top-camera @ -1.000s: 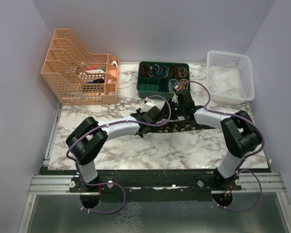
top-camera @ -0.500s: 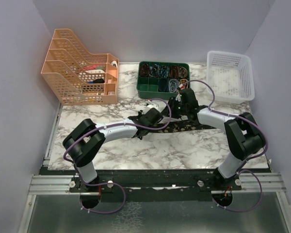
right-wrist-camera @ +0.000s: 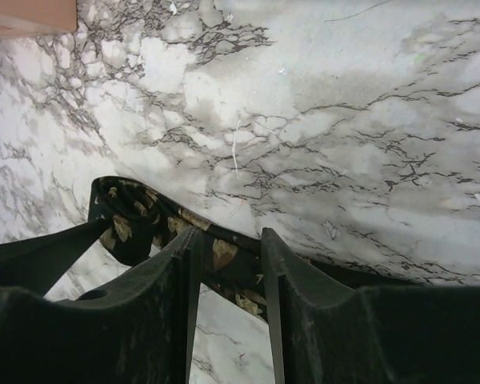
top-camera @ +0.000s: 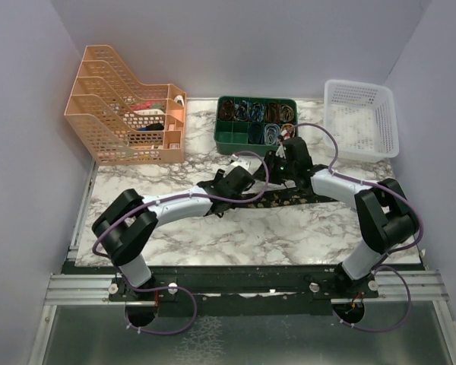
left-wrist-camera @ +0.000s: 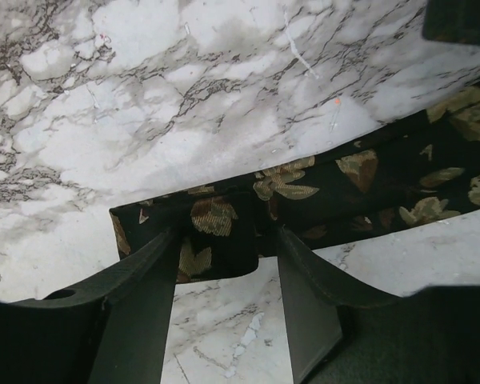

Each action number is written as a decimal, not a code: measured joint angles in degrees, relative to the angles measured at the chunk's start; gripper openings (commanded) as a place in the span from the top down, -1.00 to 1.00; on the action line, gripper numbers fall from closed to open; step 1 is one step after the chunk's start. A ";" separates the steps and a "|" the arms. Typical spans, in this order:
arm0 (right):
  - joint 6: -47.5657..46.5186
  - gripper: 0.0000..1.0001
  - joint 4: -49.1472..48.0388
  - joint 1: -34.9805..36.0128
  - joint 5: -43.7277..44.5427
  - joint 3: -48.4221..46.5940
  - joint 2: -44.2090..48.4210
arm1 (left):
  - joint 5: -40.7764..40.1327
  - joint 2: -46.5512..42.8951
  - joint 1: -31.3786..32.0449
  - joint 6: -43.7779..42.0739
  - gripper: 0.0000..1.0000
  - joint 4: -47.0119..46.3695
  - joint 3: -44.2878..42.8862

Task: Roll the ties
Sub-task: Roll the tie at the center of the board.

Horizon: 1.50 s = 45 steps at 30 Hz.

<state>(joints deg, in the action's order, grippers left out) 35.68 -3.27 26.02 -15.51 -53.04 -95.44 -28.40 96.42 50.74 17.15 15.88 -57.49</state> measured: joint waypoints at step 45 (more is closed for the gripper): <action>2.43 0.21 -1.05 13.66 -3.67 -8.72 -11.72 | 39.82 -22.38 -33.86 18.91 -0.58 -30.42 31.12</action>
<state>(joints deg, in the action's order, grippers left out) 38.11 -4.32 39.68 -19.18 -61.76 -107.15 11.42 74.04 16.88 36.05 -14.55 -26.37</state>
